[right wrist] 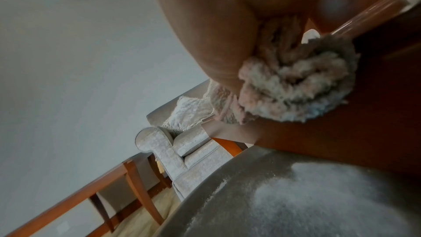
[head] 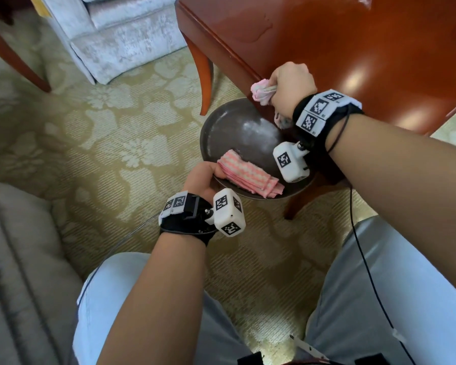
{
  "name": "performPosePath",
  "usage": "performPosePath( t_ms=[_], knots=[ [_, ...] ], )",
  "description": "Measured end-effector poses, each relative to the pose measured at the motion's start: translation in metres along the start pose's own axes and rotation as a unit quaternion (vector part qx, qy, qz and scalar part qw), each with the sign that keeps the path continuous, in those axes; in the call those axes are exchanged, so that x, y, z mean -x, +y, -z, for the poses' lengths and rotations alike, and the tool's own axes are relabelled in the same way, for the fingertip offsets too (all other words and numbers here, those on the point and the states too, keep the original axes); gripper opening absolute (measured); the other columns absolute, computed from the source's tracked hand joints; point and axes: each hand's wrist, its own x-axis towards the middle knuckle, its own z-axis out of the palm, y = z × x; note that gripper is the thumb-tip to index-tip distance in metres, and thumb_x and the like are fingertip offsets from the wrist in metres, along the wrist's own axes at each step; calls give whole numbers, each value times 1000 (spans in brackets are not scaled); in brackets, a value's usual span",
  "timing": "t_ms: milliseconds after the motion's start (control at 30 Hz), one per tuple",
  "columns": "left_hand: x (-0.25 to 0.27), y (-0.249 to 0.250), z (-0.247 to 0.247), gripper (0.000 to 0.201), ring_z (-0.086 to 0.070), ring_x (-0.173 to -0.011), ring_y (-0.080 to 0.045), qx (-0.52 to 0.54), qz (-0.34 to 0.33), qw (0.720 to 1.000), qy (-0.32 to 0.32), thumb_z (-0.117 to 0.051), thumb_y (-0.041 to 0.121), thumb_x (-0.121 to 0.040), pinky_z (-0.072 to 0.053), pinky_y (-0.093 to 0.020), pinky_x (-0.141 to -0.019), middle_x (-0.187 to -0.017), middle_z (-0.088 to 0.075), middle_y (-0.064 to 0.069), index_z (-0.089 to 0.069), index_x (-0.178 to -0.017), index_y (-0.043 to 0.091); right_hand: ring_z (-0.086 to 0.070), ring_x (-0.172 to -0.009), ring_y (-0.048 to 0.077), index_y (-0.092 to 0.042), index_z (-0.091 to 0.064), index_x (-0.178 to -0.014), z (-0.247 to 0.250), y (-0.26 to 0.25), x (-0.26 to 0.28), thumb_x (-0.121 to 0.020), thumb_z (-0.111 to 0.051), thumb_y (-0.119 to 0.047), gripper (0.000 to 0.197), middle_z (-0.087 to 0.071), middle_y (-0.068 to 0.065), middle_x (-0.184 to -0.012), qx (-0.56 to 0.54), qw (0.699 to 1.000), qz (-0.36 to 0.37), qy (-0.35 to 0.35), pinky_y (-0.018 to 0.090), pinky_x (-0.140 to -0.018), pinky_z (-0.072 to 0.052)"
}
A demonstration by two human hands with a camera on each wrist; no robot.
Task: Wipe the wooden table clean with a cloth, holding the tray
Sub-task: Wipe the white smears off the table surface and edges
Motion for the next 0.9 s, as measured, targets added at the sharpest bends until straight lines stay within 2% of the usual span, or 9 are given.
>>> performPosePath(
  t_ms=[133, 233, 333, 467, 533, 633, 733, 833, 900],
  knots=[
    [0, 1, -1, 24, -62, -56, -30, -15, 1, 1000, -1, -26, -4, -74, -56, -29, -52, -65, -57, -12, -49, -71, 3, -61, -102, 34, -12, -66, -122, 17, -7, -6, -83, -68, -3, 40, -60, 16, -113, 96, 992, 80, -32, 38, -81, -49],
    [5, 0, -7, 23, -63, -50, -28, -4, -5, 1000, -11, -28, -5, -68, -55, -28, -48, -58, -59, -11, -50, -68, 2, -57, -104, 35, -8, -64, -113, 17, -6, -6, -86, -62, -4, 27, -53, 14, -109, 138, 984, 100, -50, 37, -74, -45],
    [5, -2, -9, 30, -62, -47, -27, 3, -10, 1000, 0, -21, -5, -80, -54, -27, -47, -55, -58, -10, -48, -67, 3, -47, -110, 34, -13, -56, -109, -5, -1, 2, -91, -55, -8, 19, -45, 12, -120, 180, 974, 112, -83, 39, -74, -41],
    [6, -1, -12, 23, -60, -45, -26, -12, -15, 1000, 11, -26, -7, -71, -53, -26, -45, -53, -56, -10, -46, -65, 4, -43, -112, 35, -8, -62, -115, -15, 10, 14, -91, -53, -3, 26, -42, 9, -122, 176, 976, 115, -58, 42, -74, -43],
    [7, 0, -12, 26, -60, -43, -26, -17, -16, 1000, 12, -25, -7, -75, -53, -25, -44, -51, -56, -10, -45, -64, 3, -42, -111, 36, -7, -65, -115, -13, 17, 22, -92, -53, -3, 26, -41, 8, -121, 194, 971, 134, -50, 43, -76, -45],
    [5, -1, -11, 24, -60, -50, -28, -24, -10, 1000, 16, -26, -6, -74, -54, -26, -46, -60, -56, -12, -47, -67, 4, -42, -112, 36, -5, -65, -117, -8, 25, 32, -94, -51, -4, 27, -42, 9, -122, 210, 963, 153, -65, 43, -77, -44],
    [4, -4, -11, 22, -62, -58, -30, -23, -8, 1000, 10, -31, -5, -67, -56, -29, -50, -69, -58, -13, -50, -73, 2, -48, -109, 34, -11, -68, -116, -8, 31, 38, -90, -52, -2, 31, -51, 8, -117, 188, 959, 185, -107, 40, -75, -41],
    [3, -7, -10, 26, -64, -67, -33, -18, -12, 1000, 1, -35, -4, -60, -59, -33, -55, -76, -62, -16, -54, -78, -2, -59, -95, 33, -16, -72, -98, -4, 31, 46, -84, -55, 1, 28, -60, 8, -96, 89, 962, 207, -151, 38, -73, -48],
    [3, -8, -9, 28, -62, -74, -34, -23, -13, 1000, 10, -36, -4, -60, -60, -35, -59, -84, -59, -17, -53, -82, 0, -59, -88, 32, -11, -69, -88, -1, 28, 49, -86, -53, -4, 18, -60, 11, -90, 19, 967, 220, -130, 39, -76, -49]
  ],
)
